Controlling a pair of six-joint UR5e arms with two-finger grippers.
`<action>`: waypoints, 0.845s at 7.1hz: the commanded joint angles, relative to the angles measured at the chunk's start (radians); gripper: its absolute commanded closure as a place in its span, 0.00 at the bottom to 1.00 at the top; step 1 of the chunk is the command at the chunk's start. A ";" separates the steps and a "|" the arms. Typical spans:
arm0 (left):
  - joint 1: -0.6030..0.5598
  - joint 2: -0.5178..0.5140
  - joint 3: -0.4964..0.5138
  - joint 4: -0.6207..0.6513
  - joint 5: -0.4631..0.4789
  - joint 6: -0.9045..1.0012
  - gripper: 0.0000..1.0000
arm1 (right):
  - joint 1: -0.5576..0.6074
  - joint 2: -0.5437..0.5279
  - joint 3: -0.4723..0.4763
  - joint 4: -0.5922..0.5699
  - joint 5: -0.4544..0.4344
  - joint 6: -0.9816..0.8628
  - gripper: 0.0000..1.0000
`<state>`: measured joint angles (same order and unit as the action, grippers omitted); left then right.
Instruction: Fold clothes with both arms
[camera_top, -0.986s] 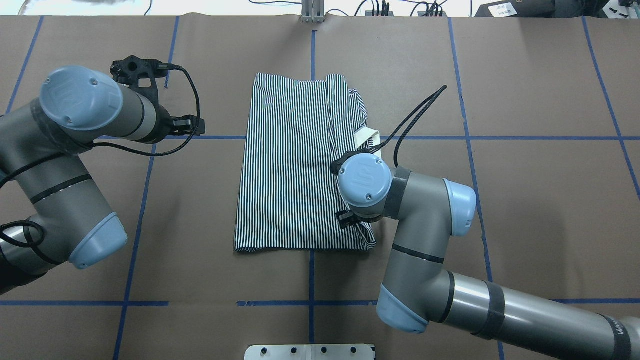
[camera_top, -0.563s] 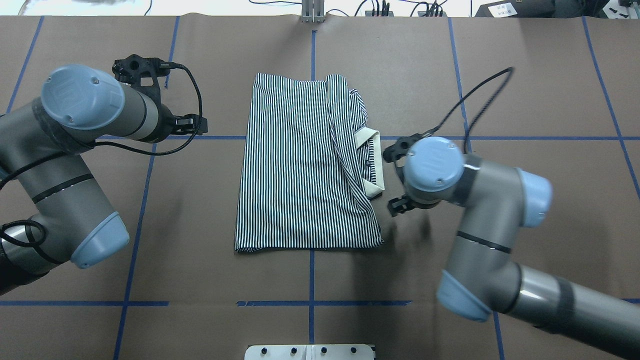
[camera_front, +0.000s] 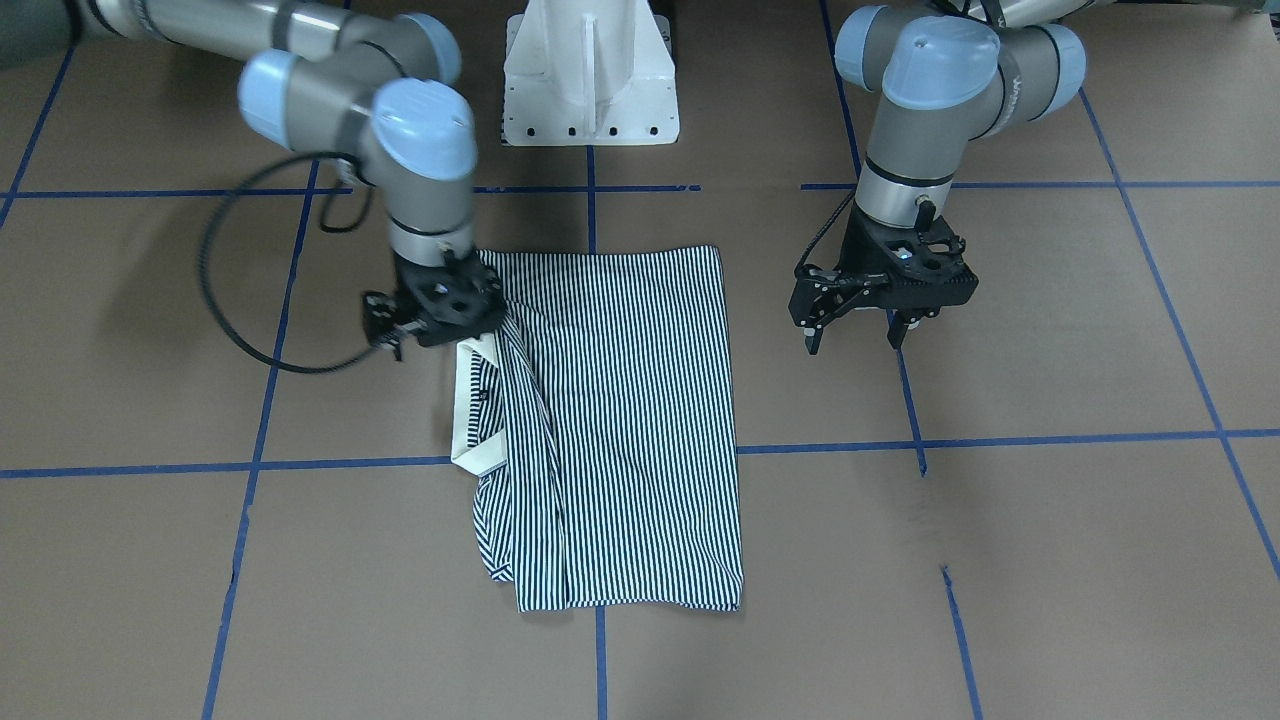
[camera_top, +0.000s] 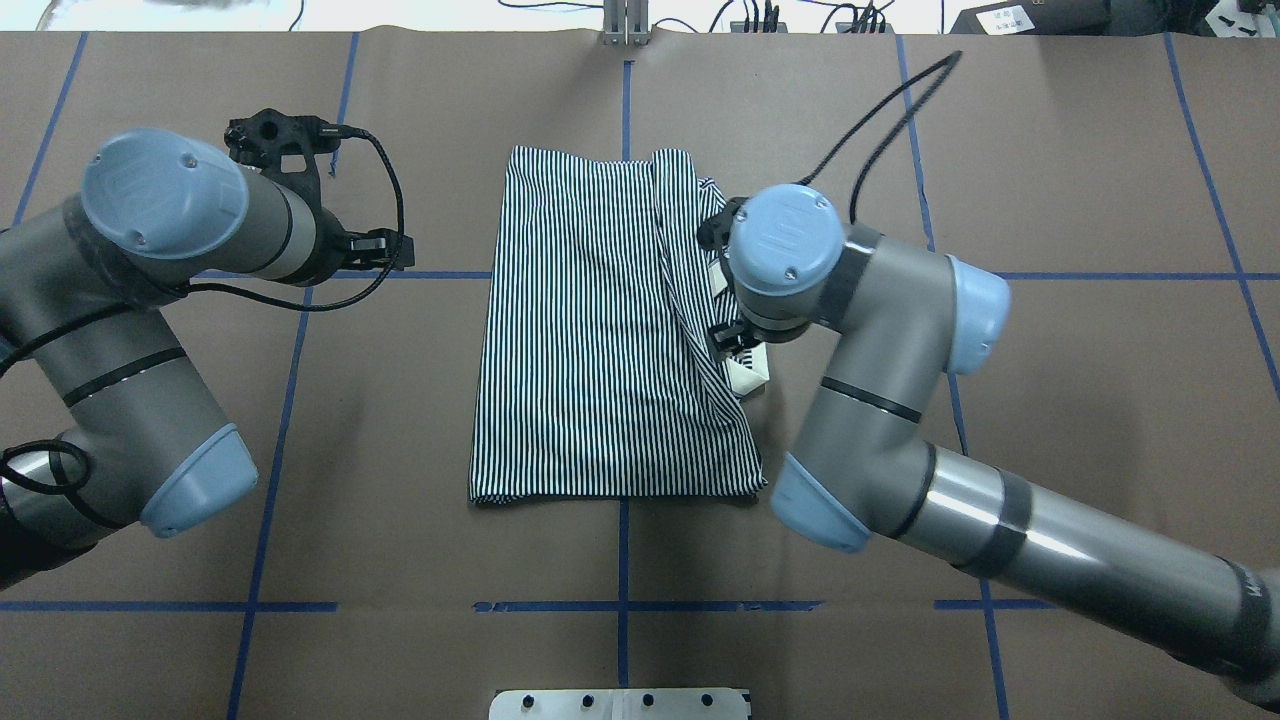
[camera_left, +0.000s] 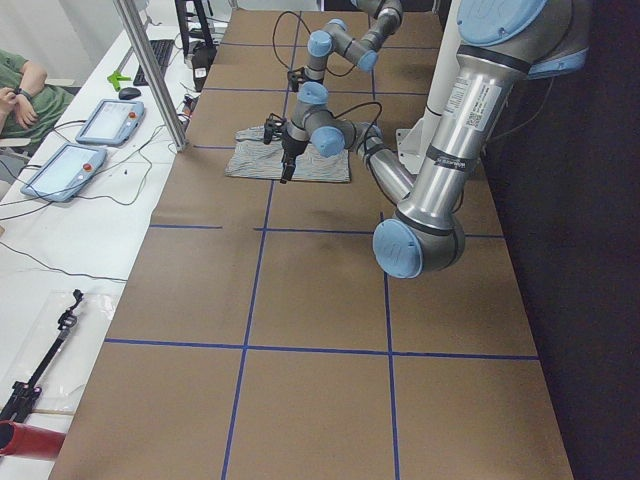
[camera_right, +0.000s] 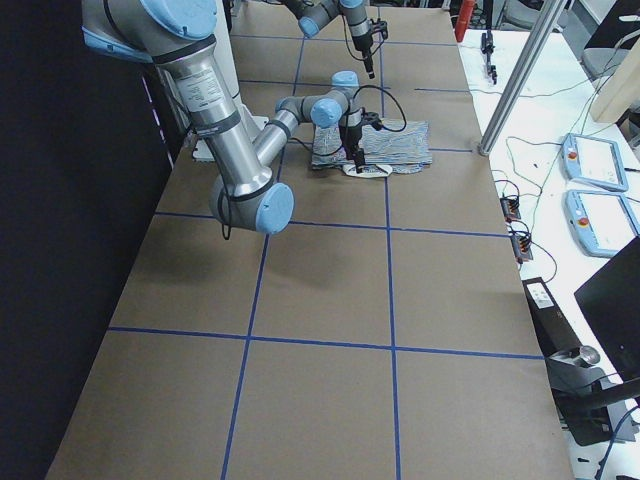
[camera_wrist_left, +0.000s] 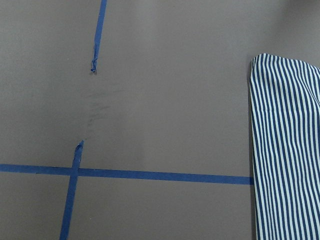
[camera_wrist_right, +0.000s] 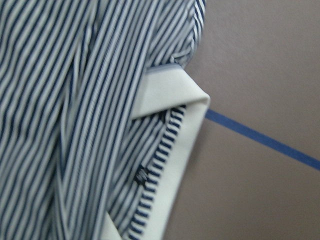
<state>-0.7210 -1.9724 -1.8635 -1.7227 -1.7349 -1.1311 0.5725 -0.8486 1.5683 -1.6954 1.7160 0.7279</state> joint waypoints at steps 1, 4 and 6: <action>0.000 0.007 0.000 -0.003 0.000 0.002 0.00 | 0.015 0.181 -0.254 0.086 -0.006 -0.001 0.00; 0.000 0.009 0.003 -0.005 0.000 0.002 0.00 | 0.009 0.172 -0.309 0.111 -0.010 -0.005 0.00; 0.000 0.009 0.003 -0.003 0.000 0.002 0.00 | -0.003 0.169 -0.318 0.109 -0.010 -0.002 0.00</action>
<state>-0.7210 -1.9641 -1.8611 -1.7268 -1.7349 -1.1290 0.5751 -0.6788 1.2554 -1.5855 1.7059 0.7245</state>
